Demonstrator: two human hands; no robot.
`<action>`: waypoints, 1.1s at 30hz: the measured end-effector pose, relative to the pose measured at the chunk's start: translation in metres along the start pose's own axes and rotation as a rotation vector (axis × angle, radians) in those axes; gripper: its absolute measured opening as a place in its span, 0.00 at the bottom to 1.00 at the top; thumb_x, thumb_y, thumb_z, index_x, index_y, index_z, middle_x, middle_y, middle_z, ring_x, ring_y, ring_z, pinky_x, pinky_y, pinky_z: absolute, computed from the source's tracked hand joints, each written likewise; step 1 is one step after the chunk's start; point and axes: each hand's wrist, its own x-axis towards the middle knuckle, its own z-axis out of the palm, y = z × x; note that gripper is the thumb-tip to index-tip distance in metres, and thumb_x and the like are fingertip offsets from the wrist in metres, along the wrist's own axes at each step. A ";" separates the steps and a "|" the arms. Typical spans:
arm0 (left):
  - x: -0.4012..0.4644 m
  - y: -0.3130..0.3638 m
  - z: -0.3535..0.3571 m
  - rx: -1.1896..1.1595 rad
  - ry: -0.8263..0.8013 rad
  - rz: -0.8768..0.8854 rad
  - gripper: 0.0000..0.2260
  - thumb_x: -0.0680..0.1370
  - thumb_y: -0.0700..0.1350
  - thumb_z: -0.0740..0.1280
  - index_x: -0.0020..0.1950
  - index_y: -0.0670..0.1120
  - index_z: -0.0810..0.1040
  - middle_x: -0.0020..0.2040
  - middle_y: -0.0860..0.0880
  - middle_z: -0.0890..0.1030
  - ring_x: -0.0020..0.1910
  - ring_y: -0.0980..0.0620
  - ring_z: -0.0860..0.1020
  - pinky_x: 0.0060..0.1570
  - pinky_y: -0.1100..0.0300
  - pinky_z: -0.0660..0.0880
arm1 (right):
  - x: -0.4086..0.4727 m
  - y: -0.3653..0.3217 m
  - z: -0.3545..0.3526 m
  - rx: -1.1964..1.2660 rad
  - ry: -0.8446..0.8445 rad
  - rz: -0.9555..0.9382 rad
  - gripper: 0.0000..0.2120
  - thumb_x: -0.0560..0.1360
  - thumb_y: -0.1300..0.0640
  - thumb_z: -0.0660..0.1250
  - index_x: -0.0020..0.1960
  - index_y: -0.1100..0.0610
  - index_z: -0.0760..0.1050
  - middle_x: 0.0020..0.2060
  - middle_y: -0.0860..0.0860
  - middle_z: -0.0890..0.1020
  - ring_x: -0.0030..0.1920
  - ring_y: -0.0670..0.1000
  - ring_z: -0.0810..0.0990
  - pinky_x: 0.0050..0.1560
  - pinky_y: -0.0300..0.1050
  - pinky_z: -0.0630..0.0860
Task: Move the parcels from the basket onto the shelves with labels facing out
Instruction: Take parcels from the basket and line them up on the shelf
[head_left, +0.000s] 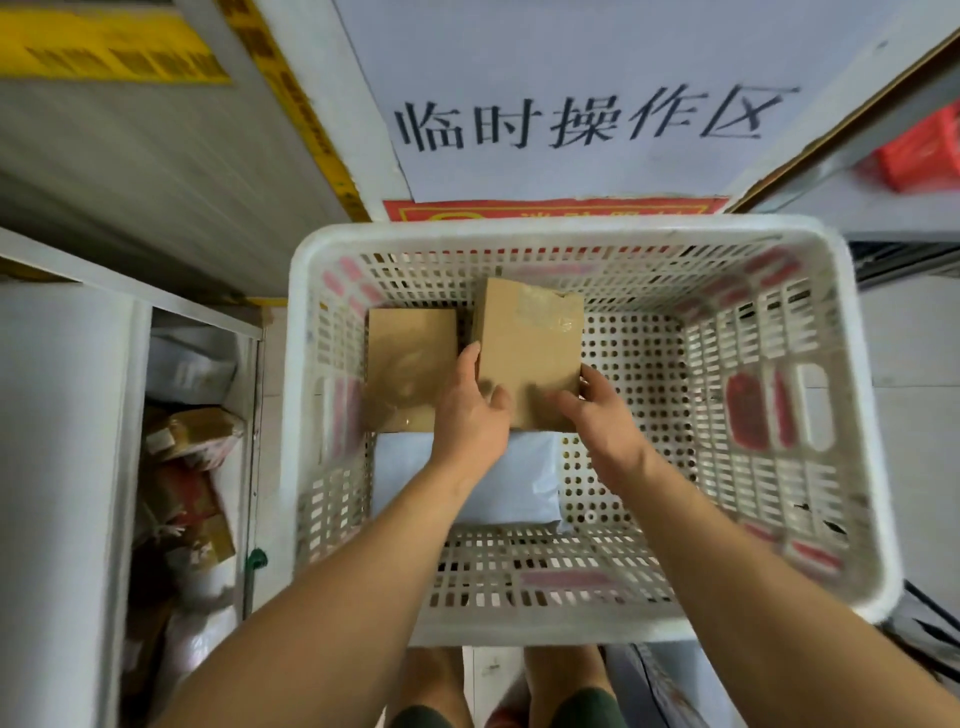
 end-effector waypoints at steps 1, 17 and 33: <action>-0.006 0.005 -0.004 0.009 0.003 0.020 0.28 0.84 0.45 0.64 0.83 0.55 0.61 0.73 0.50 0.76 0.65 0.49 0.77 0.68 0.48 0.75 | -0.011 -0.008 -0.001 0.022 -0.006 -0.015 0.36 0.65 0.44 0.77 0.70 0.54 0.75 0.61 0.53 0.85 0.60 0.54 0.85 0.64 0.57 0.82; -0.208 0.112 -0.090 -0.097 0.177 0.484 0.38 0.82 0.37 0.68 0.84 0.63 0.57 0.73 0.52 0.65 0.69 0.73 0.63 0.65 0.58 0.78 | -0.212 -0.145 0.026 -0.080 0.096 -0.368 0.55 0.53 0.36 0.89 0.72 0.42 0.64 0.68 0.51 0.76 0.69 0.52 0.77 0.68 0.58 0.78; -0.229 0.189 -0.196 -0.492 -0.189 0.146 0.37 0.69 0.76 0.72 0.74 0.62 0.74 0.74 0.55 0.76 0.72 0.51 0.75 0.75 0.40 0.69 | -0.300 -0.198 -0.016 0.292 -0.495 -0.330 0.41 0.74 0.42 0.77 0.81 0.53 0.65 0.76 0.62 0.72 0.77 0.67 0.69 0.75 0.75 0.64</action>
